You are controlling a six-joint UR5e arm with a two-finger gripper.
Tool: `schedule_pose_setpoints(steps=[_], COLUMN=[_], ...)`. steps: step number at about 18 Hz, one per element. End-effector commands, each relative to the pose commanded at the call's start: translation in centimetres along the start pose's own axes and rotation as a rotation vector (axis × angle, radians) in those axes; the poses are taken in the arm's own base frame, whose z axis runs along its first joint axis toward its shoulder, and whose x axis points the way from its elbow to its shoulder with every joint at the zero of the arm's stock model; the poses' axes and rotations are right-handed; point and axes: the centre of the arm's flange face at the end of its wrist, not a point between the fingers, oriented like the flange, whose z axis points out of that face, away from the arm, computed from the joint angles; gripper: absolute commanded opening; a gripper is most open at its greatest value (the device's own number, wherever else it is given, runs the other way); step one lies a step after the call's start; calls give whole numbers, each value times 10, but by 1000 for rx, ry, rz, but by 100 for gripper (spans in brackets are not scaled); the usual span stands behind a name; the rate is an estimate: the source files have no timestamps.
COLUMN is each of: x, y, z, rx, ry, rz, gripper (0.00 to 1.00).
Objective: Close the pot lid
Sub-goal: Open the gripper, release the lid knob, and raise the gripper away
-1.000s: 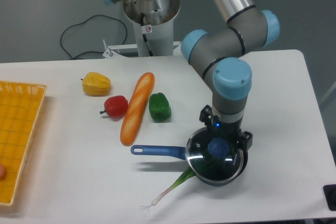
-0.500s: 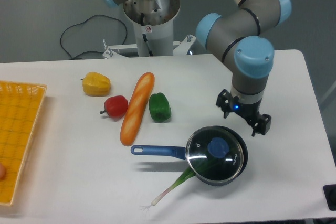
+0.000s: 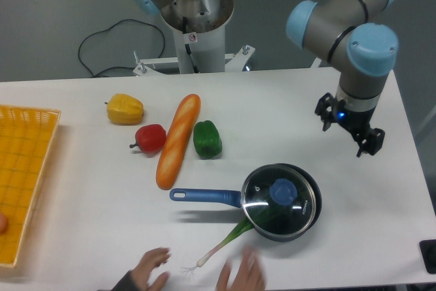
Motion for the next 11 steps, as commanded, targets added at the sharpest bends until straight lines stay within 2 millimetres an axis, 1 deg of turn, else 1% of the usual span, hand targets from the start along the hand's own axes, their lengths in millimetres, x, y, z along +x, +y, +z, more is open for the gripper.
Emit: schedule_pose_setpoints(steps=[3,5,8,9,11], x=[-2,-5,-8,-8,-9], y=[21,40,71,79,86], z=[5,5,13,12,17], rx=[-3,-6,-7,-8,-9], ry=[4,3,13,12,17], rz=[16,-7,-30,-34,-42], gripper=[100,100,100,100,100])
